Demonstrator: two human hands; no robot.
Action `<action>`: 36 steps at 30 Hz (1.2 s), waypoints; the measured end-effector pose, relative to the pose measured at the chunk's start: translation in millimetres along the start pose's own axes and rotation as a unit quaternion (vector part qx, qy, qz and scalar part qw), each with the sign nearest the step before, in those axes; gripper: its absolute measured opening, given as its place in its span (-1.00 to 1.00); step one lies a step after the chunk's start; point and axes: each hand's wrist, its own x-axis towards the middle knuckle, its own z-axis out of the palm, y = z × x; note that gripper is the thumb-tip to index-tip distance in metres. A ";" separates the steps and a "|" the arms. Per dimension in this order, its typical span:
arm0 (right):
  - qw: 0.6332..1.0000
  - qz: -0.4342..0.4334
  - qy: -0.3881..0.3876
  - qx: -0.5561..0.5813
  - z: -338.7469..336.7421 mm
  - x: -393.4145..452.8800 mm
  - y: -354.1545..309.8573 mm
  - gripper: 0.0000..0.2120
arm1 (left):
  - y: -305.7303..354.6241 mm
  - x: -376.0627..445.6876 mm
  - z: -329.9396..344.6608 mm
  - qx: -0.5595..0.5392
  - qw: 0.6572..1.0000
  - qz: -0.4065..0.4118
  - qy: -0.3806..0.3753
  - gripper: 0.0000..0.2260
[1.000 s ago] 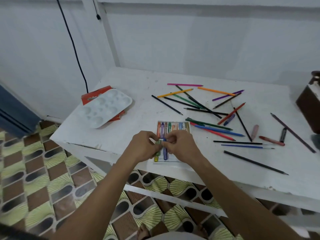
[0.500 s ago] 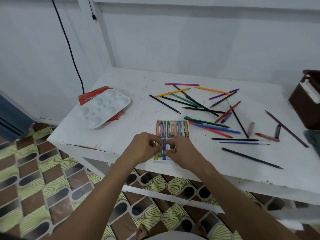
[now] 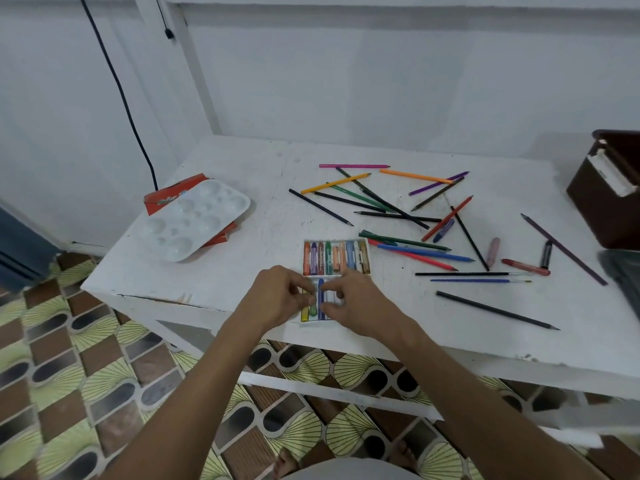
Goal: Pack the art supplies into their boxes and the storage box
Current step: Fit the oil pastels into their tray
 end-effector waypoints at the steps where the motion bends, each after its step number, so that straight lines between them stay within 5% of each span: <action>1: 1.000 -0.003 -0.001 0.004 -0.4 -0.1 0.9 -0.62 | 0.9 0.3 -0.6 0.006 1.000 -0.001 -0.005 -0.85; 9: 0.996 0.001 0.062 0.057 -39.8 -3.2 29.4 -0.74 | 32.1 34.1 -13.8 0.053 0.998 0.024 0.009 -0.84; 21: 0.972 0.084 0.213 -0.044 -136.6 19.5 139.3 -0.81 | 99.8 136.1 5.8 0.143 0.984 0.106 -0.027 -0.82; 28: 0.976 0.031 0.095 -0.193 -145.2 27.4 162.8 -0.80 | 109.0 156.3 10.0 0.237 0.949 0.153 -0.138 -0.79; 36: 0.971 0.035 0.074 -0.223 -147.0 28.3 163.7 -0.73 | 106.3 165.6 9.3 0.264 0.935 0.172 -0.161 -0.78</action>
